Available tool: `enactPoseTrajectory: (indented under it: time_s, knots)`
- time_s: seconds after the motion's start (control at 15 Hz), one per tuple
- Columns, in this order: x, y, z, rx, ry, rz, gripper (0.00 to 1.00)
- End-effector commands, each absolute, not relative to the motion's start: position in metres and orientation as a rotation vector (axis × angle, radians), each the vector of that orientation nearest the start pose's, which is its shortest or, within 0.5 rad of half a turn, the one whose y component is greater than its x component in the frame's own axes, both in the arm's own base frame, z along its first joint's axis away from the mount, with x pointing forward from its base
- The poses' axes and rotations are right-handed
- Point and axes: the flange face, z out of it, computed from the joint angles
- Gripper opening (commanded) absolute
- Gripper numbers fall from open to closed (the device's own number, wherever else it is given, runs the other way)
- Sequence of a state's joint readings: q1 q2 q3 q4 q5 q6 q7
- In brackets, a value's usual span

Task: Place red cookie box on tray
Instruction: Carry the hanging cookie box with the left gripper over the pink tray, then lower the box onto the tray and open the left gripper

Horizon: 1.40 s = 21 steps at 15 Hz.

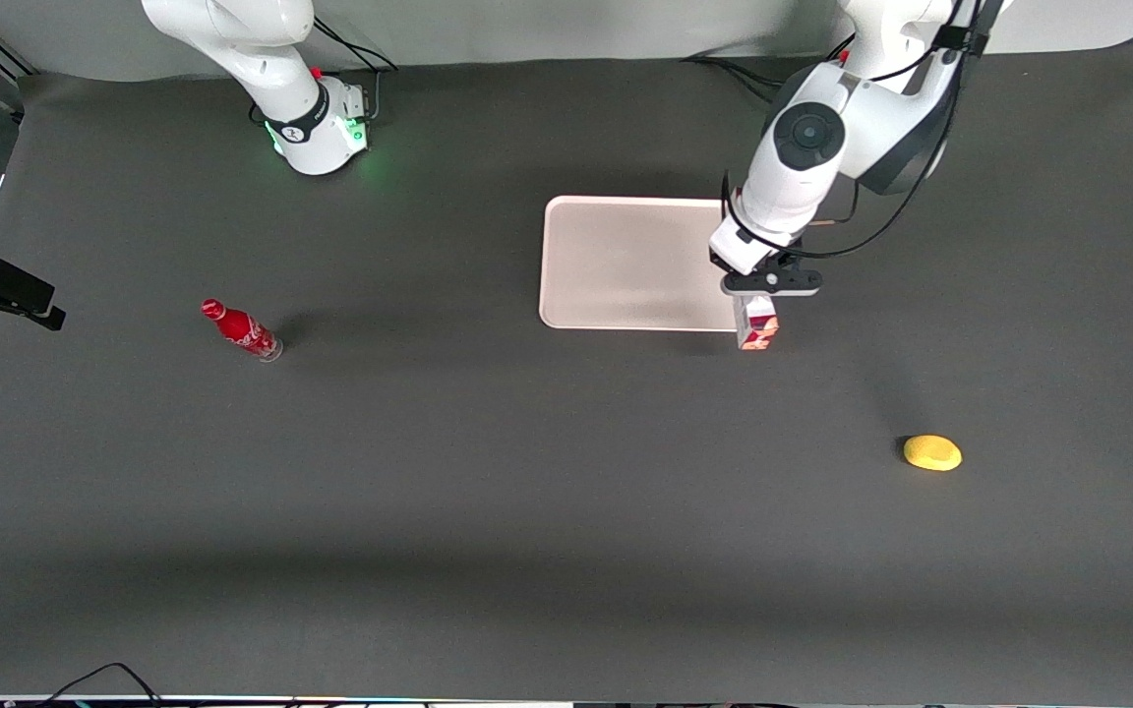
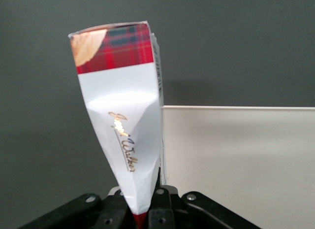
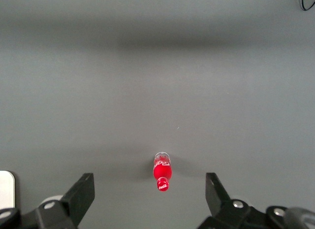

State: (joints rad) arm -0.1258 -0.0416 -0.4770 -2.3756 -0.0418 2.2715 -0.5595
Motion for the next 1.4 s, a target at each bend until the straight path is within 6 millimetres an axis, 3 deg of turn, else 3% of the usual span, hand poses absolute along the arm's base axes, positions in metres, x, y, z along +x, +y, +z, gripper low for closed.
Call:
enactPoseTrajectory:
  time_s: [0.0,0.27,0.67,1.2,1.27,1.33]
  knots:
    - [0.351,-0.297,0.309,-3.128,0.007,0.003,0.0]
    - [0.322,-0.304,0.28,-3.126,0.084,0.014,0.0]
    - [0.3,-0.284,0.237,-3.133,0.107,0.044,0.0]
    - [0.297,-0.284,0.221,-3.142,0.095,0.101,0.0]
    - [0.296,-0.285,0.22,-3.141,0.095,0.108,0.09]
    - [0.297,-0.284,0.219,-3.142,0.088,0.111,0.54]
